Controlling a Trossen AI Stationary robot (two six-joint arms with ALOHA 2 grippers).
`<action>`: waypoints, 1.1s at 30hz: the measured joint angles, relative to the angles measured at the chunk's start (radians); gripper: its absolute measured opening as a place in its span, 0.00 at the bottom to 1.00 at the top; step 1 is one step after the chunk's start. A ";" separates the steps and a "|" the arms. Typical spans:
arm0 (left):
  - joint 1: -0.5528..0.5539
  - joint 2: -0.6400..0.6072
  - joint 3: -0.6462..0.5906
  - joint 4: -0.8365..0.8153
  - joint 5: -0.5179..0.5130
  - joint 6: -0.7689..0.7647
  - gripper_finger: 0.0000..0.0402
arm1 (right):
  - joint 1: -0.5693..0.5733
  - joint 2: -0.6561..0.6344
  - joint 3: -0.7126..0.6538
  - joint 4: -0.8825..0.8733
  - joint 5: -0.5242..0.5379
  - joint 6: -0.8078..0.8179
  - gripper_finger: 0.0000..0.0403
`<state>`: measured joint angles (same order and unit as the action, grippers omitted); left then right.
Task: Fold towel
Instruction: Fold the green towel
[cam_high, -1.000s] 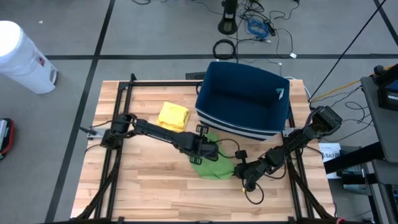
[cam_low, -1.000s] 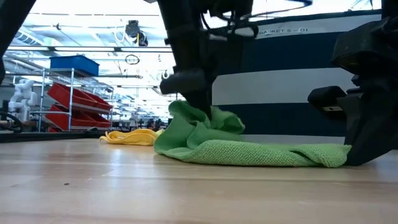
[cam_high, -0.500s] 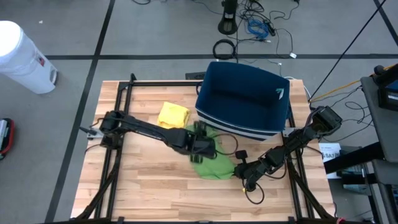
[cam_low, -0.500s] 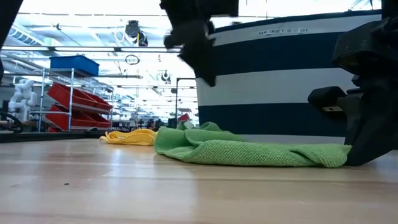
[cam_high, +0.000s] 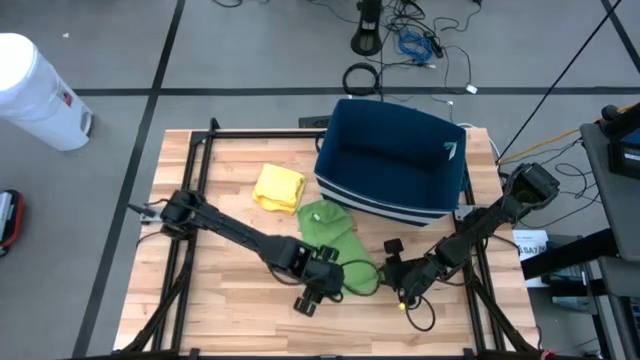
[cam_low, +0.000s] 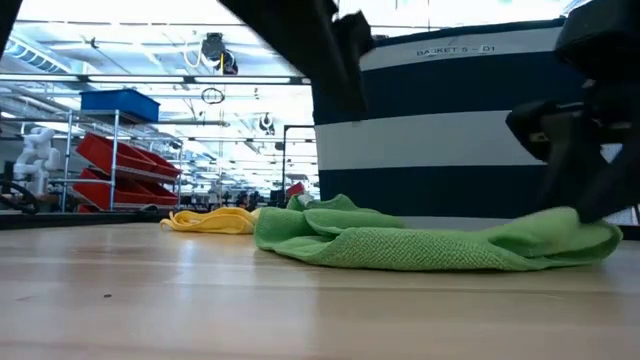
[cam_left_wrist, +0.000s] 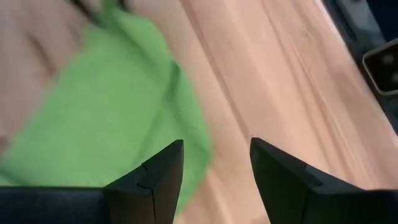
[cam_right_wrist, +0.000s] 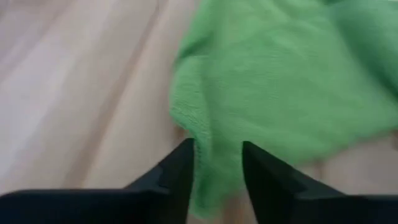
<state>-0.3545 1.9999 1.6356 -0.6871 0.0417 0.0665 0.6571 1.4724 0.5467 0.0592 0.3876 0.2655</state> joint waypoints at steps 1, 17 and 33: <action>-0.006 0.014 0.000 0.000 0.002 -0.007 0.48 | 0.001 -0.016 0.000 -0.018 0.017 0.008 0.35; -0.004 0.170 -0.001 0.131 0.009 -0.053 0.48 | 0.060 0.022 0.002 0.175 -0.080 -0.044 0.42; -0.003 0.217 0.000 0.192 0.019 -0.059 0.48 | 0.024 0.147 0.003 0.275 -0.048 -0.147 0.38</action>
<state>-0.3580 2.2166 1.6356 -0.4947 0.0605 0.0071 0.6815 1.6196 0.5501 0.3345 0.3393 0.1189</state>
